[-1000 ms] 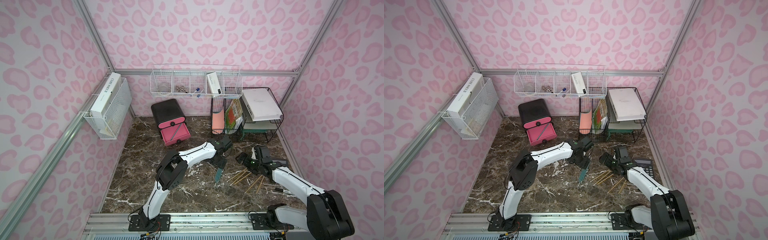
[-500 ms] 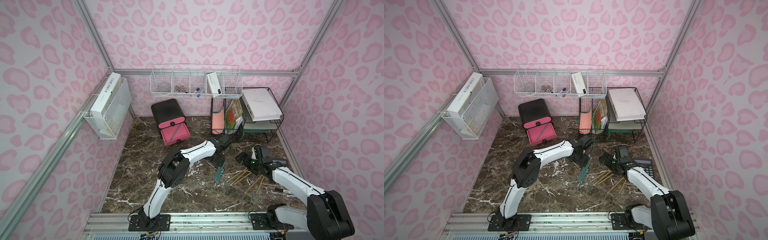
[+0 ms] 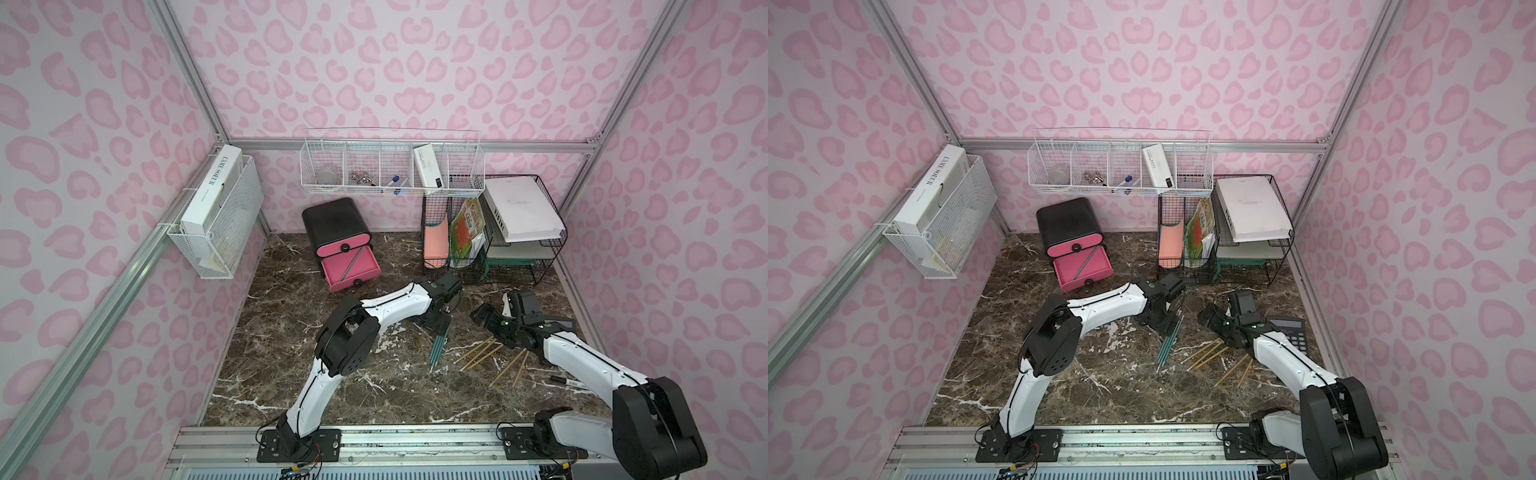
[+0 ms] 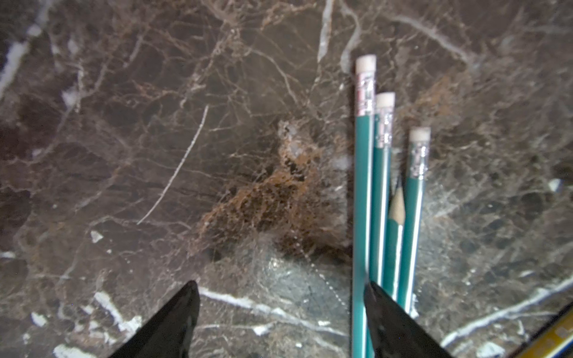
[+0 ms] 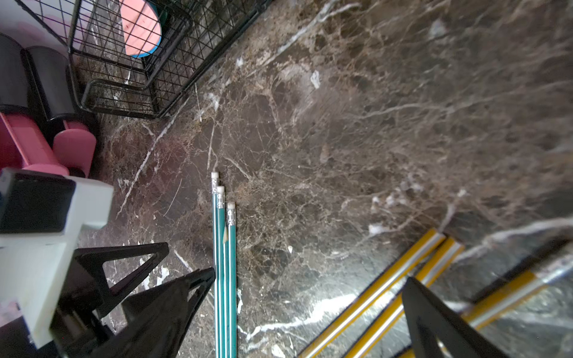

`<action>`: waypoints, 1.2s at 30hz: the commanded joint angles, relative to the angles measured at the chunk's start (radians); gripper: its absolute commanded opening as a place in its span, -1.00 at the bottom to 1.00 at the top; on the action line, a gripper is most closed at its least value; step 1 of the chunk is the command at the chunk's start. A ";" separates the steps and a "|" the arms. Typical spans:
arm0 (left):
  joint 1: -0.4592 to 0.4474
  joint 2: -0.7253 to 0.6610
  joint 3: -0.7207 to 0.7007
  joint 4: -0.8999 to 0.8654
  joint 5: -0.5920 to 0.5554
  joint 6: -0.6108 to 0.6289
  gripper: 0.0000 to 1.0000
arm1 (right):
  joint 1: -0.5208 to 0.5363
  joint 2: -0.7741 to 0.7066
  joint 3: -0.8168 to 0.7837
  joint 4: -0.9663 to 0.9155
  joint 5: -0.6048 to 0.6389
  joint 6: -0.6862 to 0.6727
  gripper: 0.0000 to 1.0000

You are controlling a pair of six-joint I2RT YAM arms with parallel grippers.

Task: Please place the pencils in the drawer according to their color
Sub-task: Pick up the pencil from the center of the board.

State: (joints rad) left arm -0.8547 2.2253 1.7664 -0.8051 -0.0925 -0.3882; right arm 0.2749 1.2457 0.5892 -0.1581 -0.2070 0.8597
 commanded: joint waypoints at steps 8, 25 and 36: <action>0.000 0.004 0.001 -0.001 0.008 -0.009 0.67 | 0.001 0.000 0.010 0.006 -0.006 -0.006 0.98; 0.018 0.025 -0.039 -0.004 -0.026 -0.034 0.64 | 0.001 -0.005 0.026 0.000 -0.008 -0.008 0.99; 0.054 0.032 -0.003 0.006 -0.038 -0.003 0.60 | 0.000 -0.005 0.032 -0.001 -0.012 -0.008 0.99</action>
State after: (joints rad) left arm -0.8059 2.2395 1.7512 -0.7628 -0.0929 -0.4149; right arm 0.2749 1.2438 0.6128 -0.1558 -0.2176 0.8597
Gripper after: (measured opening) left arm 0.801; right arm 0.993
